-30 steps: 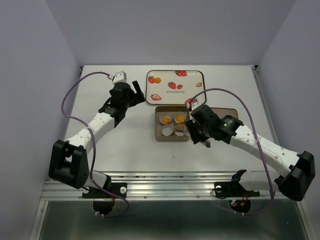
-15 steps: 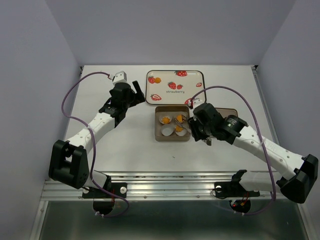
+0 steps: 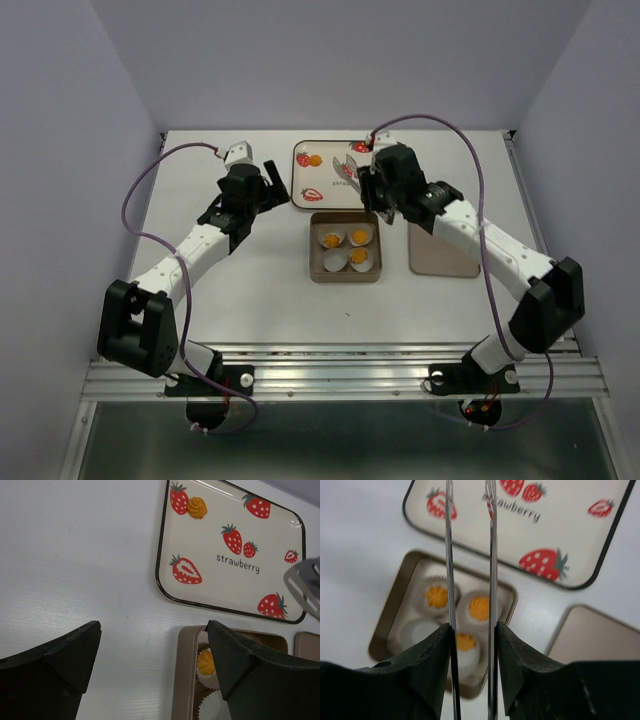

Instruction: Pack the cookies

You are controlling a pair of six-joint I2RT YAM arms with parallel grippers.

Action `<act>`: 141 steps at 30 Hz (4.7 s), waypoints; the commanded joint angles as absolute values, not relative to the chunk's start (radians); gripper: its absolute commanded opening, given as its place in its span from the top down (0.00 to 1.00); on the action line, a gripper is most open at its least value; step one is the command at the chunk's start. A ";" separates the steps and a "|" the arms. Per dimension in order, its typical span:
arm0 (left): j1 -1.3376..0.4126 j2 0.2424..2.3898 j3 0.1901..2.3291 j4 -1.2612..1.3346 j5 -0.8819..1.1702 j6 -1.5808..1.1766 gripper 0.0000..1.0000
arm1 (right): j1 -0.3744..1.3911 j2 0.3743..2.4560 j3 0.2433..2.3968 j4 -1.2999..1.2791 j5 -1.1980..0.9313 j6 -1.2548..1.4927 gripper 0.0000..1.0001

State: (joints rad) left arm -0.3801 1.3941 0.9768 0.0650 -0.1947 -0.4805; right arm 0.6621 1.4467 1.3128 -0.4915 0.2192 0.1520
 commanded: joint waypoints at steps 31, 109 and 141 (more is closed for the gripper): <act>-0.281 1.296 1.012 0.037 -0.242 -0.469 0.01 | 0.543 2.307 2.069 -0.364 0.176 -0.084 0.39; -0.305 1.407 1.011 0.074 -0.173 -0.449 0.01 | 0.649 2.009 1.700 -0.428 0.224 -0.037 0.41; -0.311 1.414 1.006 0.126 -0.098 -0.483 0.01 | 0.658 1.170 1.092 -0.615 -0.235 0.094 0.59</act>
State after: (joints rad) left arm -0.3054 1.4181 0.9817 0.0826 -0.1116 -0.4801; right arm 0.6495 1.1881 1.1473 -0.5255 -0.1200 0.0662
